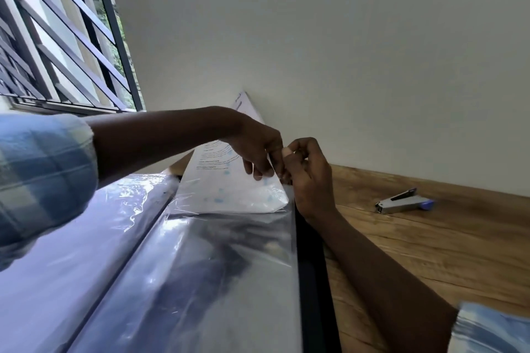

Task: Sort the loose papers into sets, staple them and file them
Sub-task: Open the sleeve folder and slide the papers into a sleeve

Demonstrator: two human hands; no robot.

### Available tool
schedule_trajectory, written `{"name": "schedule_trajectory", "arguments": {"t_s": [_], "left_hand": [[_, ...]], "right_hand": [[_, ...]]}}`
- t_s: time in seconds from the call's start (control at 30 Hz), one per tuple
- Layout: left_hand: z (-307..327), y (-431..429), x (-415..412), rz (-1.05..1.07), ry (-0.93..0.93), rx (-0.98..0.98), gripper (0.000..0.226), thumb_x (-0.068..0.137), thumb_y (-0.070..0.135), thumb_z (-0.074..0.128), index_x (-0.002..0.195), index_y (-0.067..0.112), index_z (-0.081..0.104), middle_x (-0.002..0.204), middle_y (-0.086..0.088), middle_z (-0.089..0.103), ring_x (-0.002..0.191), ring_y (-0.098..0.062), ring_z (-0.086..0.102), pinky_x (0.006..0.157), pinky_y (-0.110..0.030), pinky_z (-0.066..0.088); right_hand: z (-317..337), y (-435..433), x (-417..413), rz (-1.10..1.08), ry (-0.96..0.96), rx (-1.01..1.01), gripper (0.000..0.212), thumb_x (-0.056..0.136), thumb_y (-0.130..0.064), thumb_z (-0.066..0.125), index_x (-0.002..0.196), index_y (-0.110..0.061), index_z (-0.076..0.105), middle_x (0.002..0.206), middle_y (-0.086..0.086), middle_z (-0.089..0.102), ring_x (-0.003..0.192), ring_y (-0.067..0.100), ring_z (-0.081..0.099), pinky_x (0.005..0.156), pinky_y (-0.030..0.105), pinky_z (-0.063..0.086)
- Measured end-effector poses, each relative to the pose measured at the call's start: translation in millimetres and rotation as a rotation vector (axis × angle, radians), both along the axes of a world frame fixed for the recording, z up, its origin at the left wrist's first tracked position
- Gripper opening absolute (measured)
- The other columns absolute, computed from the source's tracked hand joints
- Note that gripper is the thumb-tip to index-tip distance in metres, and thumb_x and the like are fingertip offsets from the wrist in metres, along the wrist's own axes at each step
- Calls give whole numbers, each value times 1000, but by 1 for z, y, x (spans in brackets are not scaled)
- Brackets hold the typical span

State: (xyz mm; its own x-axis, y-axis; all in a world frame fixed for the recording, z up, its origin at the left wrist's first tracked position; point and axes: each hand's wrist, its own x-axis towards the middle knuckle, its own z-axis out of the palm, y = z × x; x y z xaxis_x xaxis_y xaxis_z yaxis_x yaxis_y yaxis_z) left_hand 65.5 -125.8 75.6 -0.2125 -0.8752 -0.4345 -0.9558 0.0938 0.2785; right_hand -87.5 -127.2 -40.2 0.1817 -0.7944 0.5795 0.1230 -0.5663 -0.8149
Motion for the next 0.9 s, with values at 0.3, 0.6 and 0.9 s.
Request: {"name": "schedule_trajectory", "arguments": {"t_s": [0.3,0.6,0.9], "left_hand": [[-6,11,8,-26,-73,-276,48,81,-10,66,104,32,58,76,15,68,78,-13,70,61,-16,48],[-15,15,-7,-19,-1,-160,65,88,-10,58,134,33,41,113,3,67,83,-20,76,68,-25,57],[15,-8,7,-303,-697,-424,30,101,8,53,125,20,67,122,-3,58,114,-25,59,73,-27,38]], "right_hand": [[13,11,-9,-268,364,224,34,97,-53,54,100,-21,64,97,-4,66,86,17,63,73,34,48],[-3,21,-19,-62,403,245,39,91,-52,71,64,-24,68,59,-16,65,59,1,60,56,16,41],[-6,16,-18,-99,379,329,22,80,-46,83,77,-25,77,73,-13,75,73,6,72,78,38,62]]}}
